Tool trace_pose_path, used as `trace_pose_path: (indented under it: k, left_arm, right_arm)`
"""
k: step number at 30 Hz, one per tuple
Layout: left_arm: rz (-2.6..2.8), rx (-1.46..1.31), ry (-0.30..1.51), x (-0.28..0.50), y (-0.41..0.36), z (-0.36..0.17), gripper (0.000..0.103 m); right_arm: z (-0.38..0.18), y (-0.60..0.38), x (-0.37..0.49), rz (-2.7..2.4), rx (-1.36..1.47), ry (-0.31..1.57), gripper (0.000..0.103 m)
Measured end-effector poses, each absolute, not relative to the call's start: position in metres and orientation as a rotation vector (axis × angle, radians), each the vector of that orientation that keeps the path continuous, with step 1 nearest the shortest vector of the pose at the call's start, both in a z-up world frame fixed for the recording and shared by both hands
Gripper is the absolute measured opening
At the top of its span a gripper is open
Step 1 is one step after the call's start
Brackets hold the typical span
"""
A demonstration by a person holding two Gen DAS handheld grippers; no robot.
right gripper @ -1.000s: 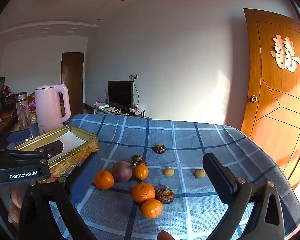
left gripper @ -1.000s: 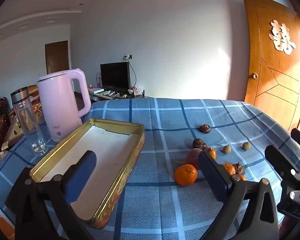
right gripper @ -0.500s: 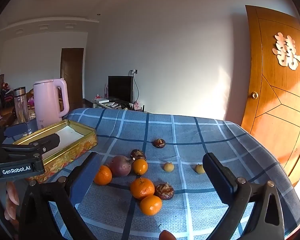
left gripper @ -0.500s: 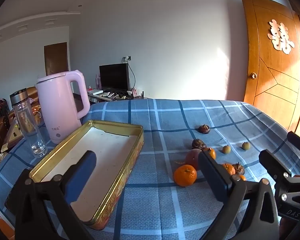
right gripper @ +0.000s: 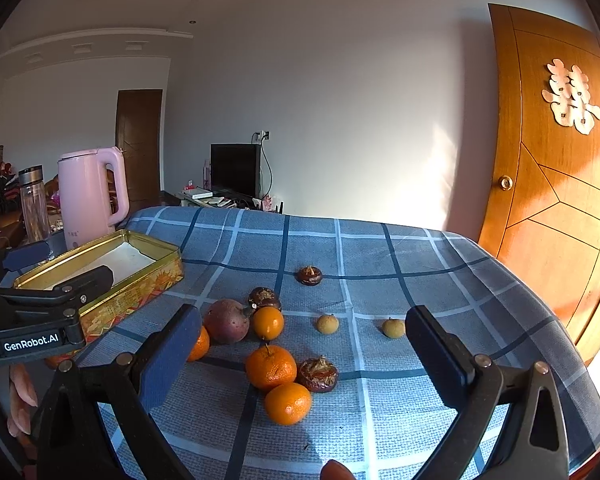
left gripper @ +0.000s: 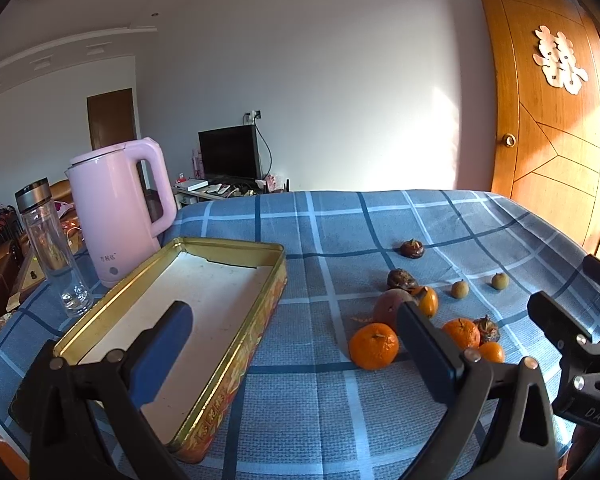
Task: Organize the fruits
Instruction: 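Move both tools toward the cluster of fruits on the tablecloth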
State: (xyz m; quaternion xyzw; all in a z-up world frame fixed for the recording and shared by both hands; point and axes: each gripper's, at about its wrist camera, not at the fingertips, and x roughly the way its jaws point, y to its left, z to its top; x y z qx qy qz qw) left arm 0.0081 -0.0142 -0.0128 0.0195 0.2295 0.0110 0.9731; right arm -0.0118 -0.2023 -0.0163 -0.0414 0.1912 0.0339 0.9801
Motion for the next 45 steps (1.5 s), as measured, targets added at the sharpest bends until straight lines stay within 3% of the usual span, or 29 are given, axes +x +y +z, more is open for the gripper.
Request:
trace_pose_path:
  k: [45]
  left_arm:
    - [-0.002, 0.111, 0.525, 0.019, -0.041, -0.047, 0.103]
  right_arm:
    - [-0.052, -0.221, -0.003, 0.085, -0.099, 0.465, 0.102]
